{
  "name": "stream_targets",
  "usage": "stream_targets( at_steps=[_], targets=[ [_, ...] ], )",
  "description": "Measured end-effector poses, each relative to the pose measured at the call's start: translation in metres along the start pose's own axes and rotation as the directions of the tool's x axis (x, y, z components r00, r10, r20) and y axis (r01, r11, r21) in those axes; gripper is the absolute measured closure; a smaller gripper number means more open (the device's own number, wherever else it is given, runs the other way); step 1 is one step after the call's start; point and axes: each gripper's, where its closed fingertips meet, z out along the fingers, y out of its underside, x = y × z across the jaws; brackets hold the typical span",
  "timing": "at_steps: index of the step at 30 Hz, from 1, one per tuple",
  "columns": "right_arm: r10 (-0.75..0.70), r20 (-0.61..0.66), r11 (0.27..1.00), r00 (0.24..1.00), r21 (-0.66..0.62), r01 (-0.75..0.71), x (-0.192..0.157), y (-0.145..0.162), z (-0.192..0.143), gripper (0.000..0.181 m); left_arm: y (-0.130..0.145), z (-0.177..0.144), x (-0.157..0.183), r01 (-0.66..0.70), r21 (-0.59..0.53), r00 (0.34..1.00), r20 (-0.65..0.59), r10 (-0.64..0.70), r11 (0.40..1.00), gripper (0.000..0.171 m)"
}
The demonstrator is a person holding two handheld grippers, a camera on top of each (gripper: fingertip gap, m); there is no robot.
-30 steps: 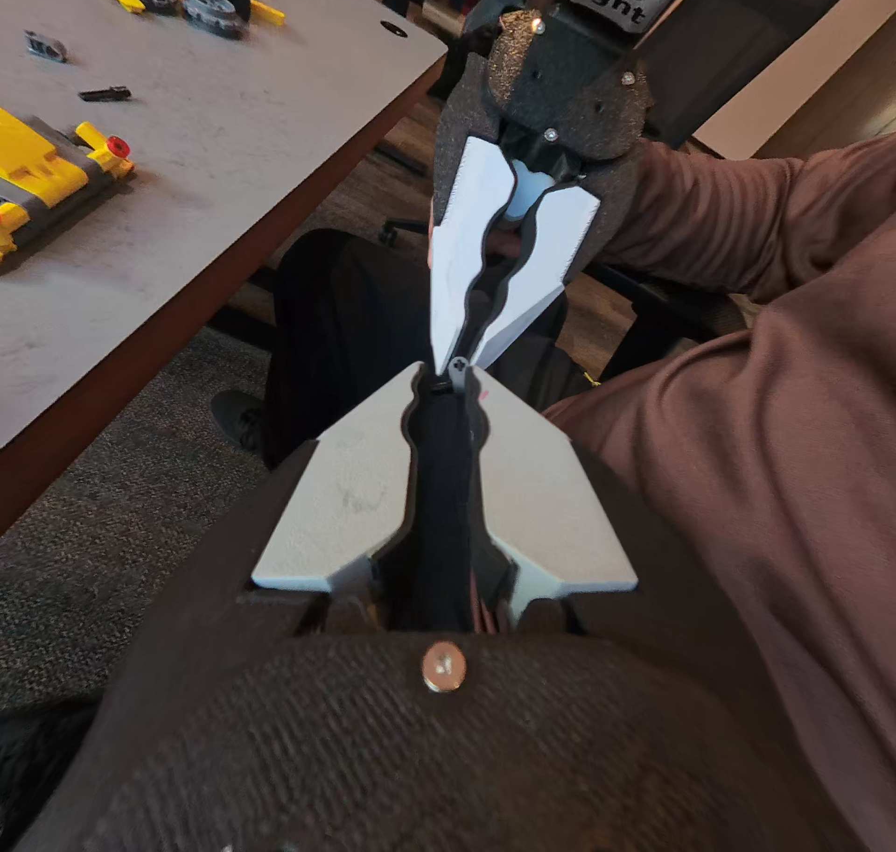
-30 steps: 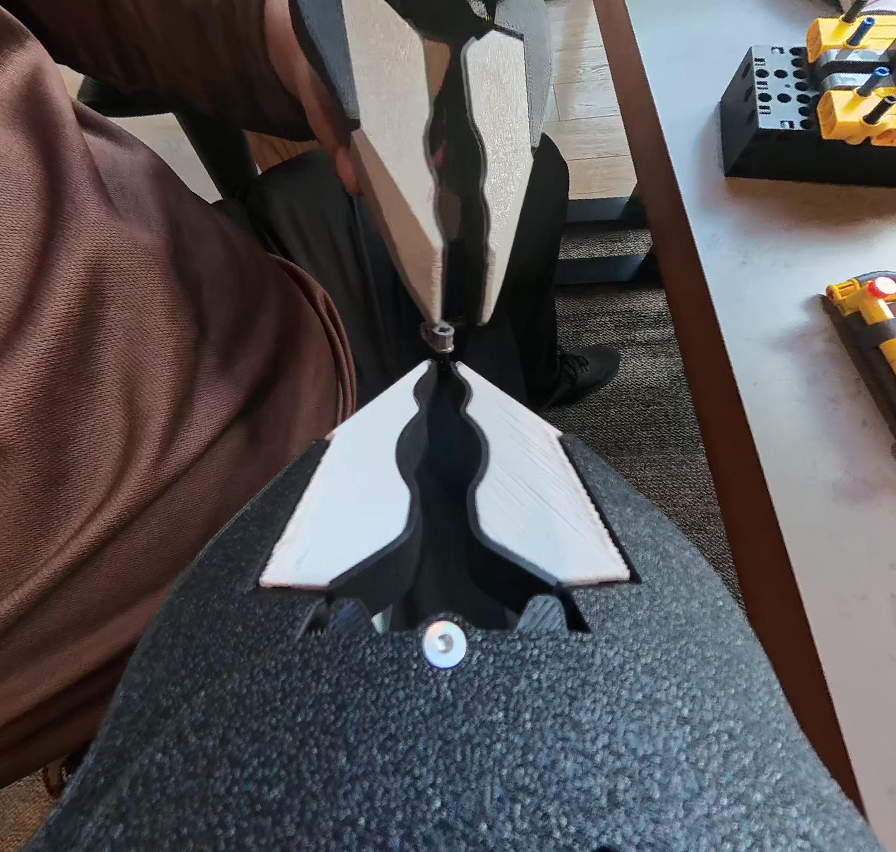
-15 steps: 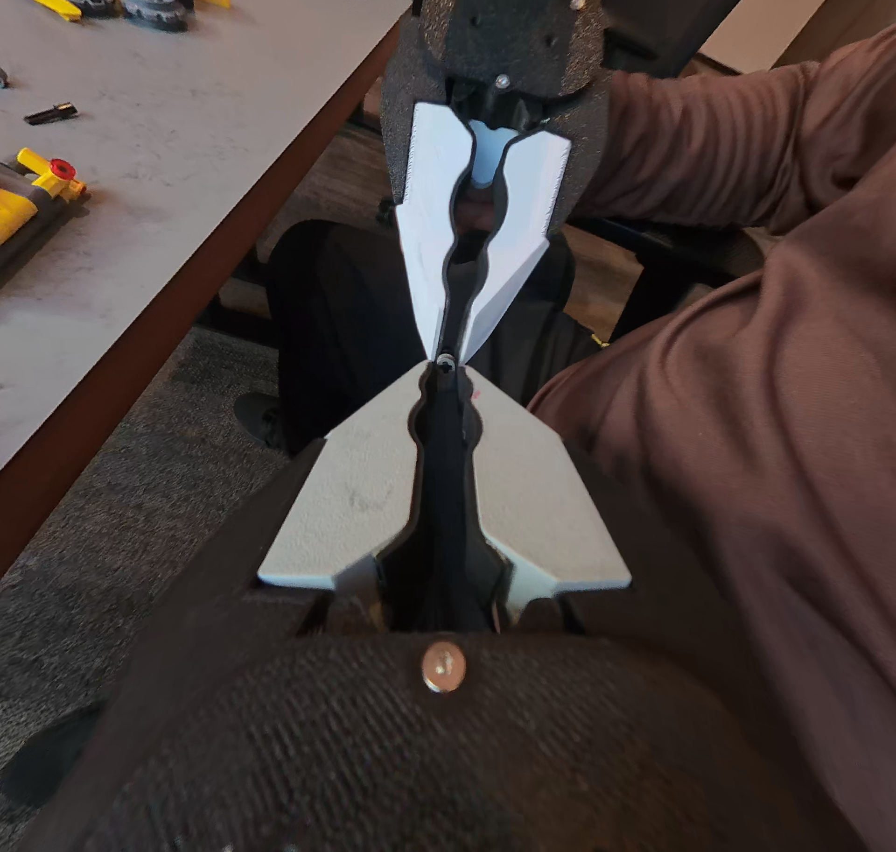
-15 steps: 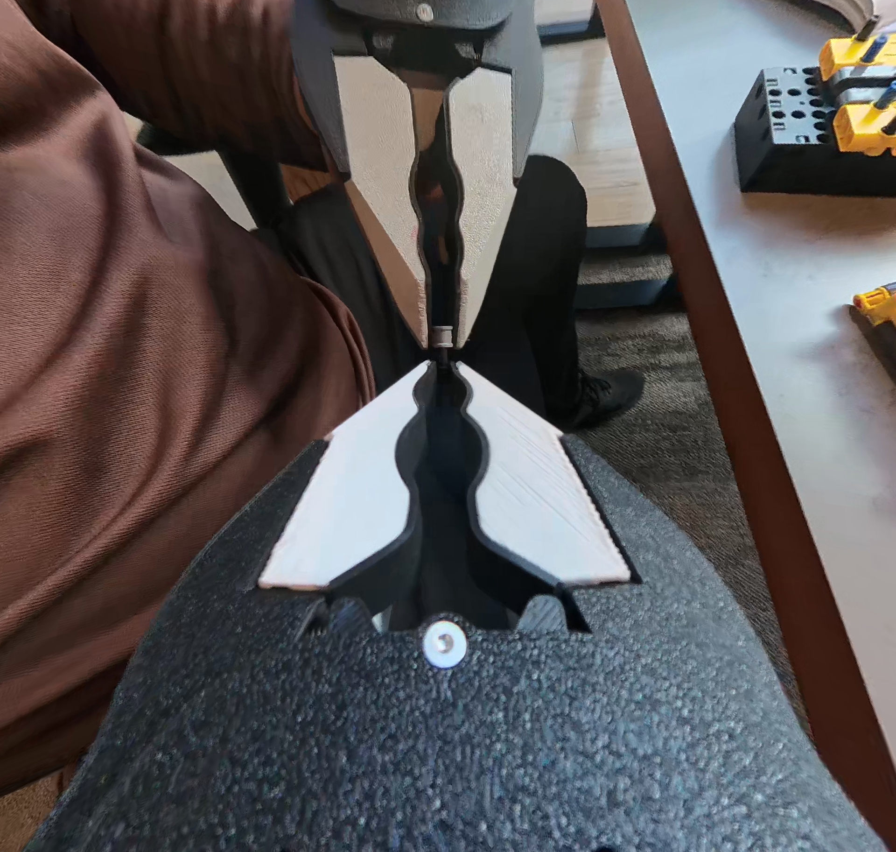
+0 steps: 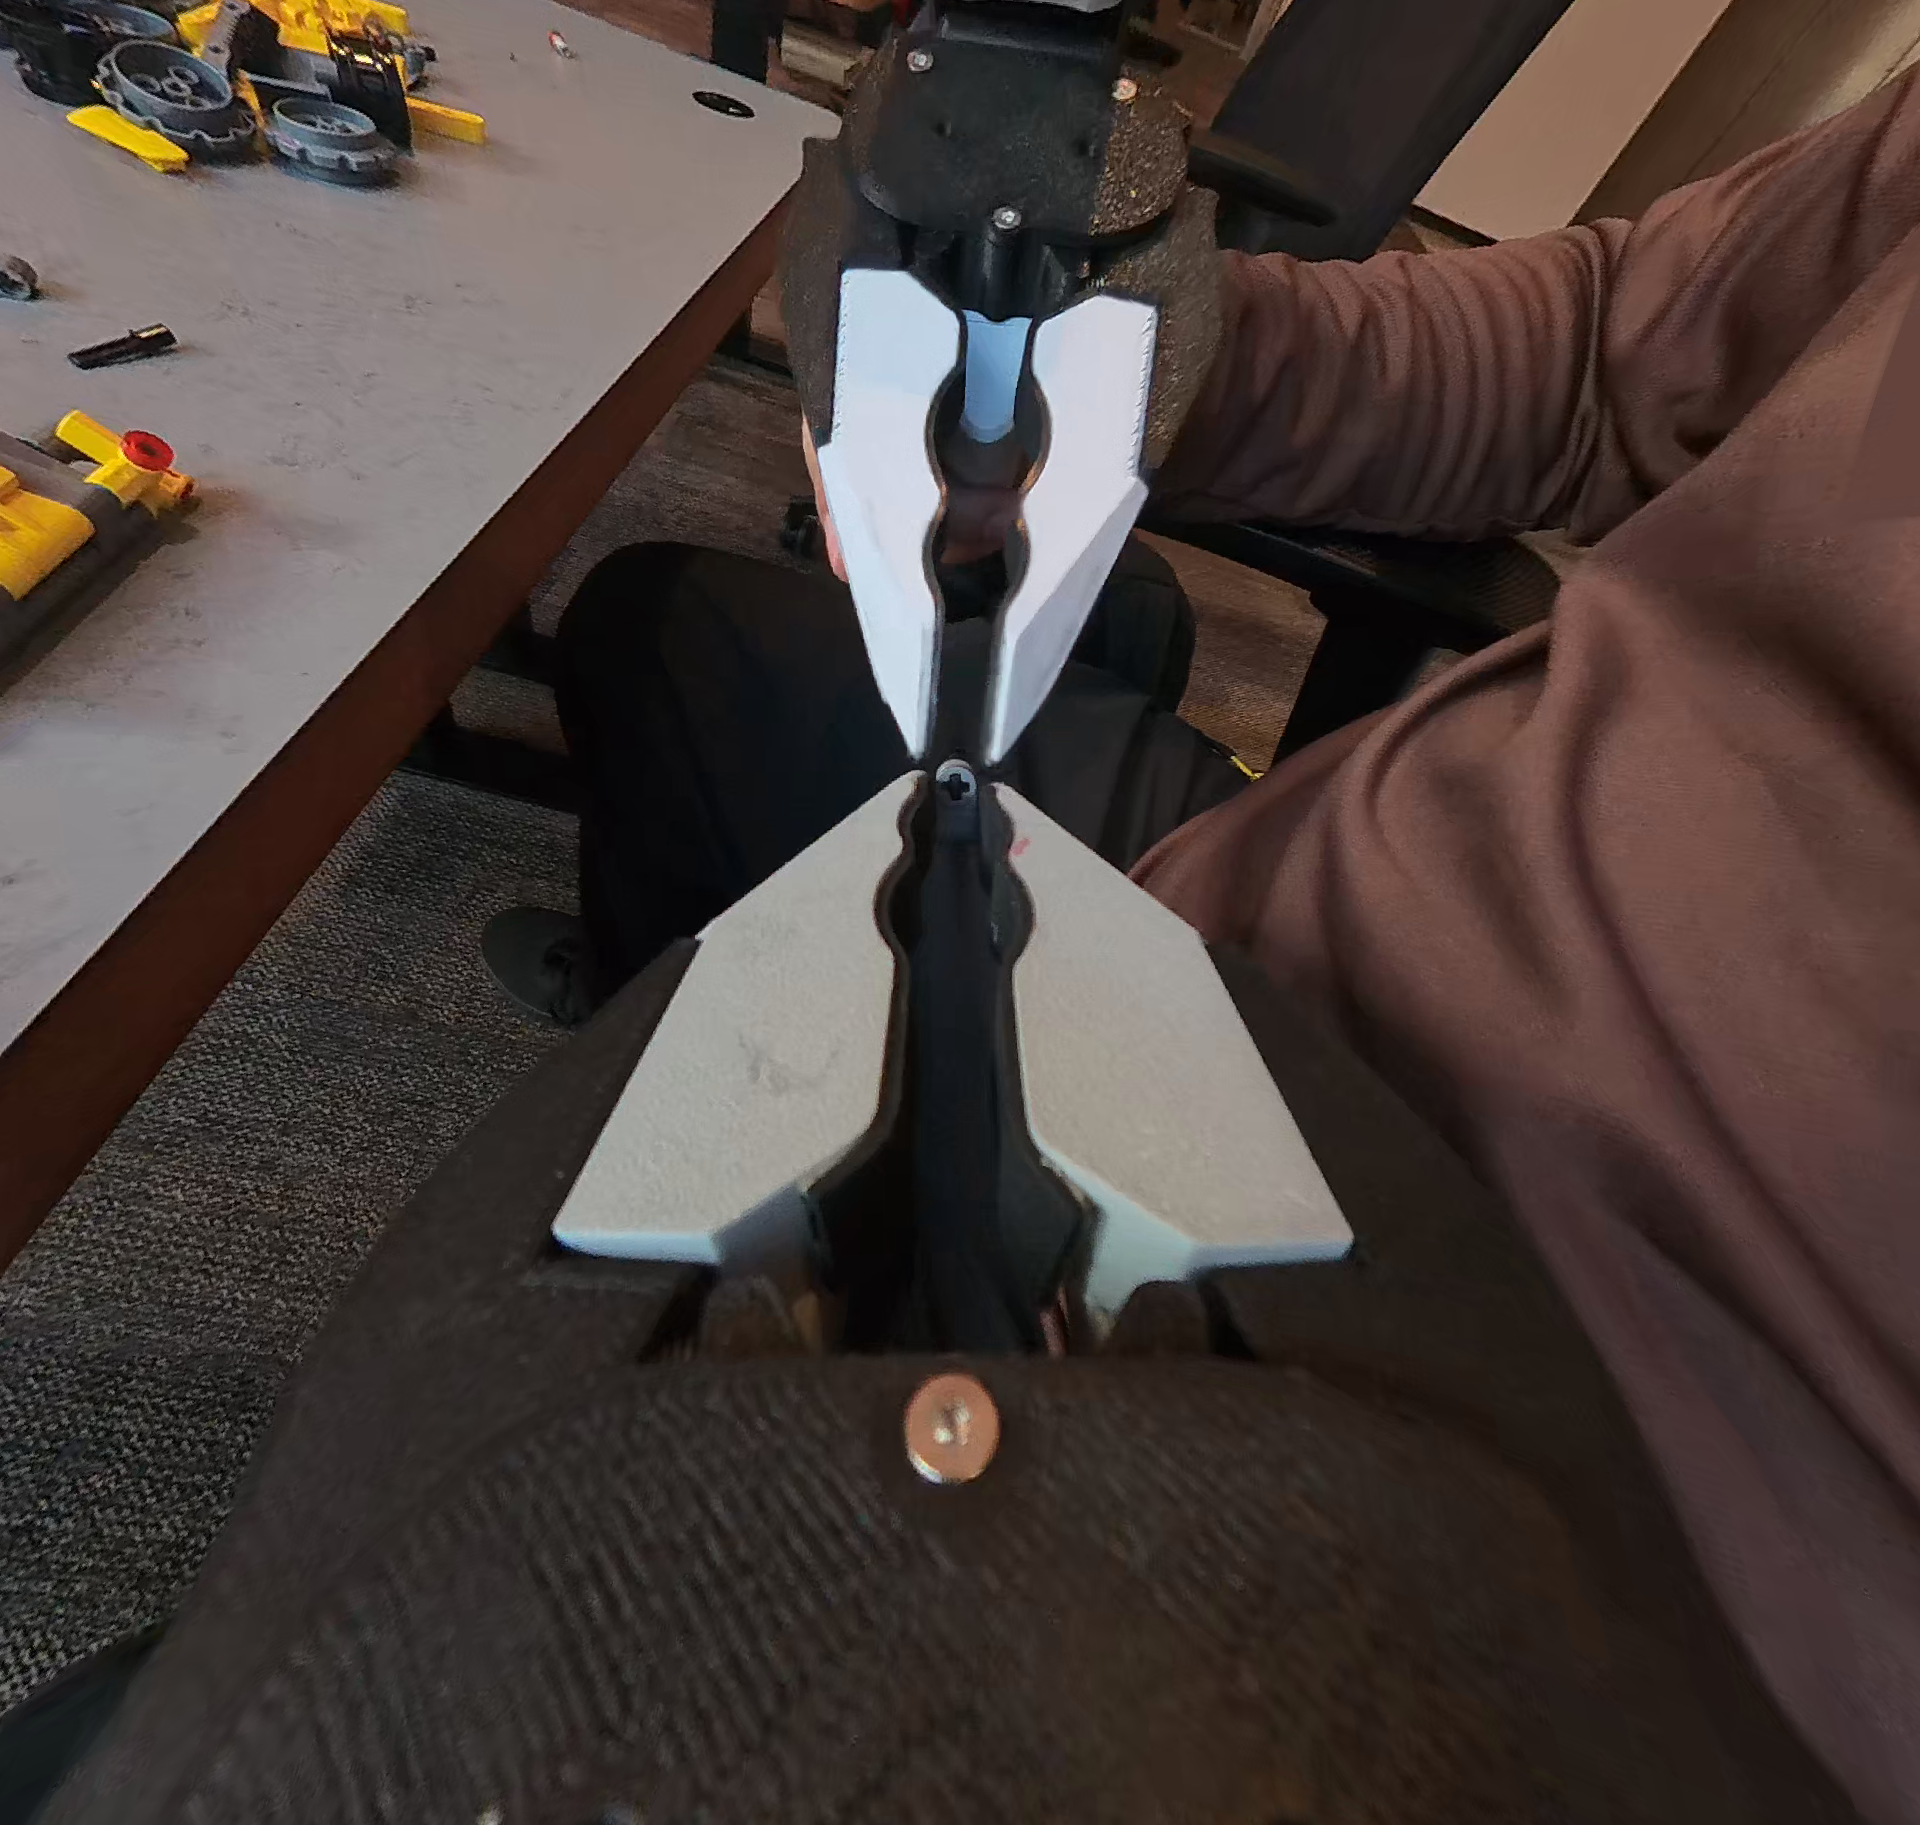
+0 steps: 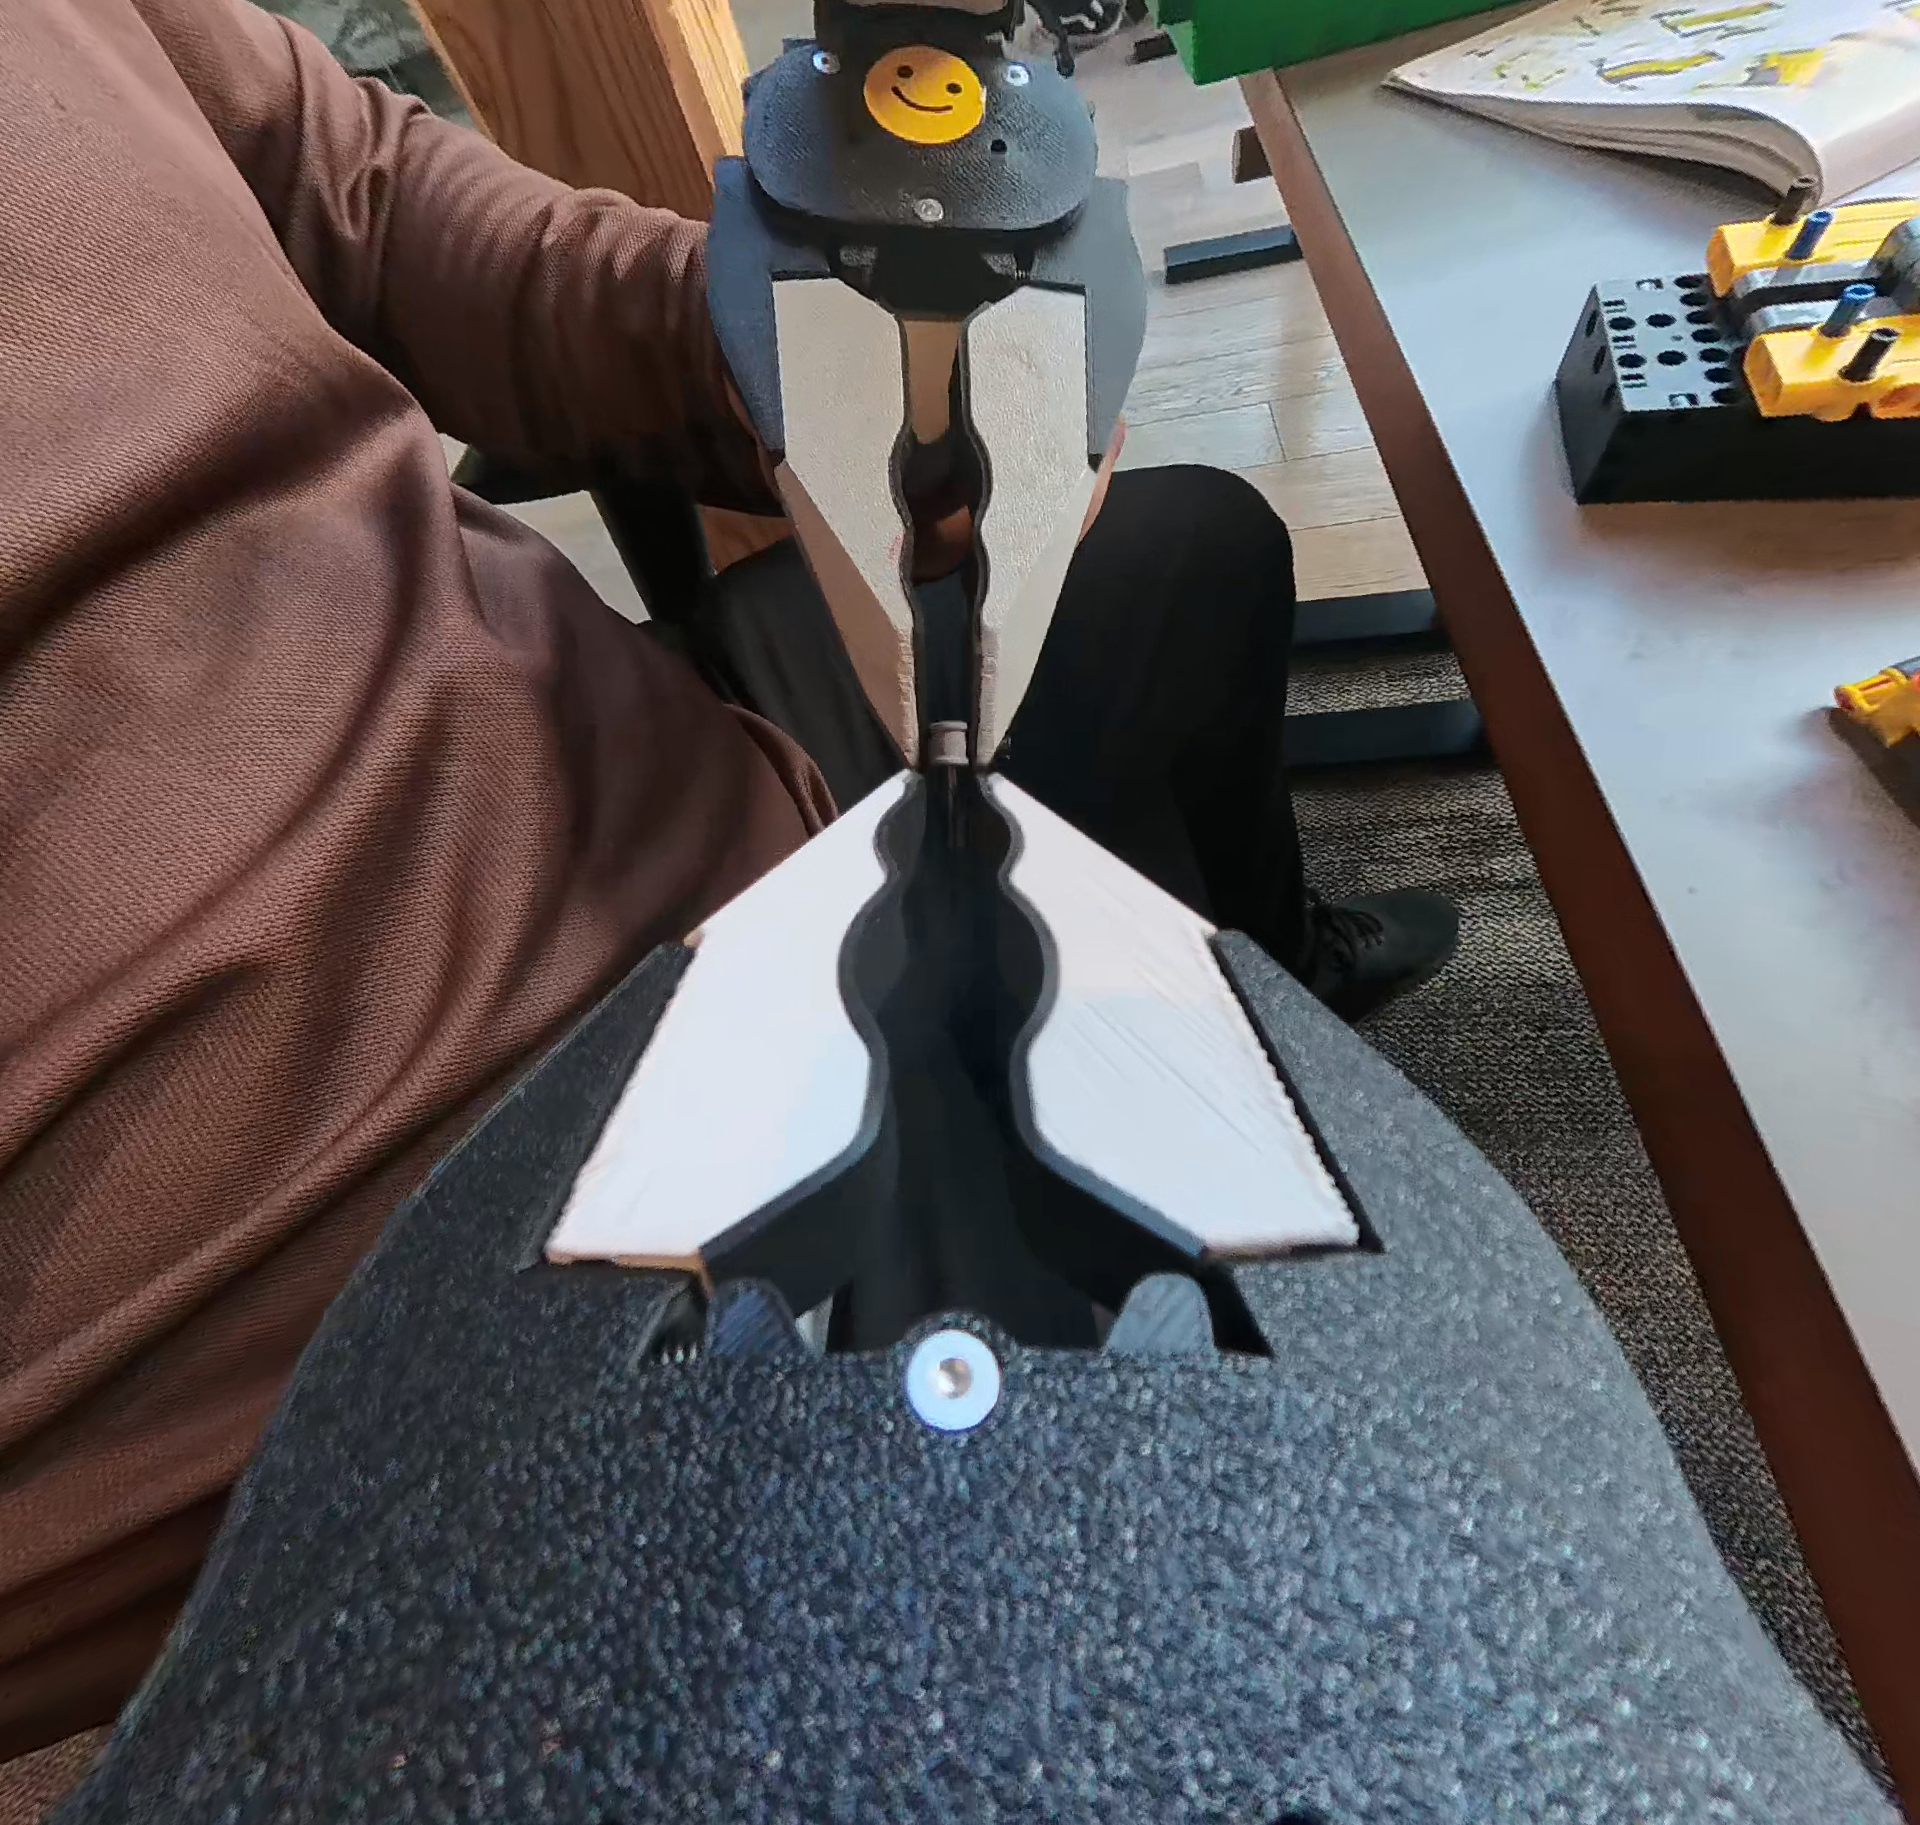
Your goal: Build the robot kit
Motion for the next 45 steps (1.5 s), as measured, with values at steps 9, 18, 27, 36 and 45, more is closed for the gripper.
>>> stream_targets(
  at_steps=[9, 18, 27, 36, 45],
  targets=[
    [0.004, 0.004, 1.0, 1.0, -0.001, -0.004, 0.0, 0.001, 0.003, 0.181, 0.0, 0.001, -0.001, -0.016, 0.003, 1.0, 0.015, 0.016, 1.0, 0.166],
    [-0.032, -0.029, 0.999, 0.999, -0.024, 0.031, 0.002, 0.001, 0.004, 0.181, 0.001, 0.002, -0.003, 0.016, 0.005, 1.0, 0.021, -0.016, 1.0, 0.166],
    [-0.13, -0.063, 0.982, 0.989, -0.145, 0.12, 0.003, 0.015, 0.011, 0.181, 0.016, 0.005, -0.005, -0.1, -0.115, 0.991, 0.072, 0.109, 0.988, 0.166],
    [-0.22, -0.106, 0.943, 0.97, -0.277, 0.183, 0.011, 0.037, 0.023, 0.181, 0.035, 0.009, -0.015, -0.145, -0.216, 0.963, 0.192, 0.187, 0.966, 0.167],
    [-0.269, -0.105, 0.923, 0.957, -0.312, 0.225, 0.004, 0.047, 0.025, 0.181, 0.045, 0.012, -0.009, -0.141, -0.252, 0.963, 0.191, 0.192, 0.957, 0.166]
  ],
)
